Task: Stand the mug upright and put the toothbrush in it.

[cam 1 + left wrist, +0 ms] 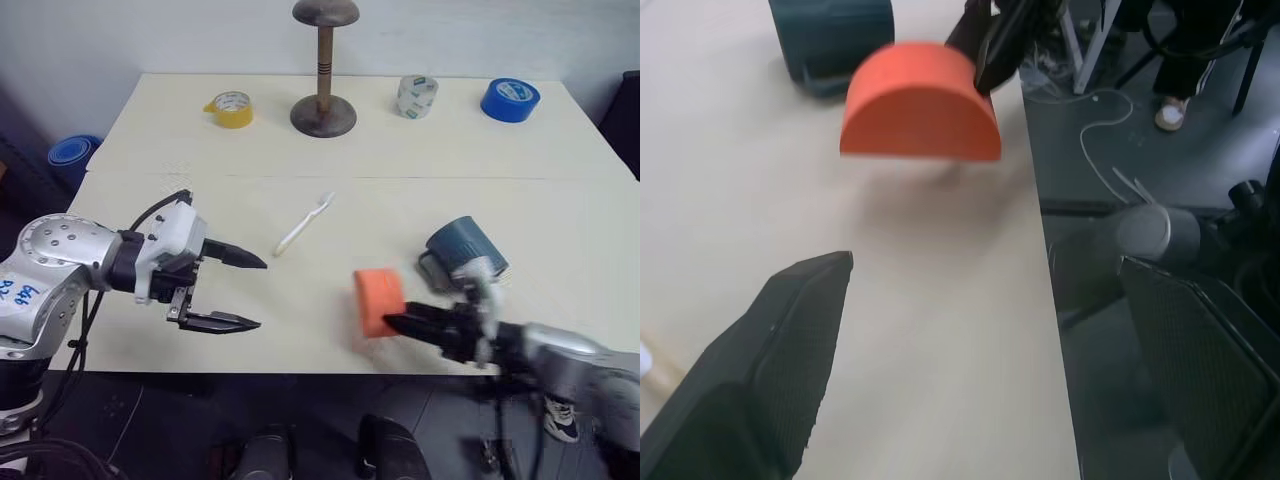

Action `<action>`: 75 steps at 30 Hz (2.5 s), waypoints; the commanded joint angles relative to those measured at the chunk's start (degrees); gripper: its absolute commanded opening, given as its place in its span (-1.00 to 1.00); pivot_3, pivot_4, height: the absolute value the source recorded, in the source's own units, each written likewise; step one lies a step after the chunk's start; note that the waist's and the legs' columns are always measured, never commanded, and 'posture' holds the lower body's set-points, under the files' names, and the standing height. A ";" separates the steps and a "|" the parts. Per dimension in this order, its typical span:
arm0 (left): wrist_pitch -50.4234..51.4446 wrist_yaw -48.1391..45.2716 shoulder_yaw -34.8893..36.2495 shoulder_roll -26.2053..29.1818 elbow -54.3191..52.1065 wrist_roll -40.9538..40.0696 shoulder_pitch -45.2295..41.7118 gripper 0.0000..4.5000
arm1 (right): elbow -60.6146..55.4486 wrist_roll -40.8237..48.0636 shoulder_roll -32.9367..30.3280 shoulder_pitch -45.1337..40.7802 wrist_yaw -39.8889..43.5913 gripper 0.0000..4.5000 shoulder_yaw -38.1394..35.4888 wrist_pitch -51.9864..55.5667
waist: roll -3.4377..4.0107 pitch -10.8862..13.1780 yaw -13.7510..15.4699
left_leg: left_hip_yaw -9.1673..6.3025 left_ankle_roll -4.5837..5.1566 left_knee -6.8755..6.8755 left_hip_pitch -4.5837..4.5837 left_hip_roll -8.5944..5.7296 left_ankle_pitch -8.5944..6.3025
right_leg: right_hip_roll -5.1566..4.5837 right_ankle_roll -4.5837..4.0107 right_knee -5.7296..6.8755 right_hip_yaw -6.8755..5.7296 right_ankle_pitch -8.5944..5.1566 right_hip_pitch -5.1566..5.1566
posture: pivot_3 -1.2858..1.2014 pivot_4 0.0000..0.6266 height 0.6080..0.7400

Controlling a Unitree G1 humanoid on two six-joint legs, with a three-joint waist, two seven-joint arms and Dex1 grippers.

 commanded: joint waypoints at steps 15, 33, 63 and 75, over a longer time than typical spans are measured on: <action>-7.18 -3.26 -9.94 -13.67 9.29 5.37 -15.26 1.00 | 39.96 -29.31 -9.94 5.51 2.66 -0.14 -21.20 -16.68 | -0.29 -0.16 -0.68 | 0.37 0.09 -0.03 0.21 -0.02 -0.03 | 0.05 0.16 -0.13 0.36 0.09 0.08 | 0.03 -0.52 1.00; -5.29 0.44 -4.76 -11.24 7.44 4.86 -12.15 1.00 | 33.15 -39.96 -18.59 6.13 10.29 1.00 -22.06 -17.90 | -0.01 -0.16 -0.29 | 0.36 0.09 0.03 0.15 -0.02 -0.02 | 0.04 0.21 -0.17 0.38 0.11 0.08 | 0.03 -0.52 1.00; -5.00 4.70 -0.84 -6.24 8.47 6.74 -10.41 1.00 | -2.63 -40.30 3.00 -22.46 -23.37 0.12 30.29 4.62 | -0.36 -0.10 -0.43 | 0.13 0.00 0.10 -0.14 0.03 -0.02 | 0.11 0.19 -0.23 0.14 0.11 -0.07 | 0.03 -0.52 1.00; -3.28 4.34 -1.32 -7.72 6.27 4.51 -11.52 1.00 | 7.70 -49.39 9.80 -20.88 -21.49 -0.24 31.60 -1.93 | -0.36 -0.10 -0.49 | 0.15 0.00 0.10 -0.13 0.03 -0.01 | 0.11 0.19 -0.22 0.14 0.11 -0.06 | 0.03 -0.52 1.00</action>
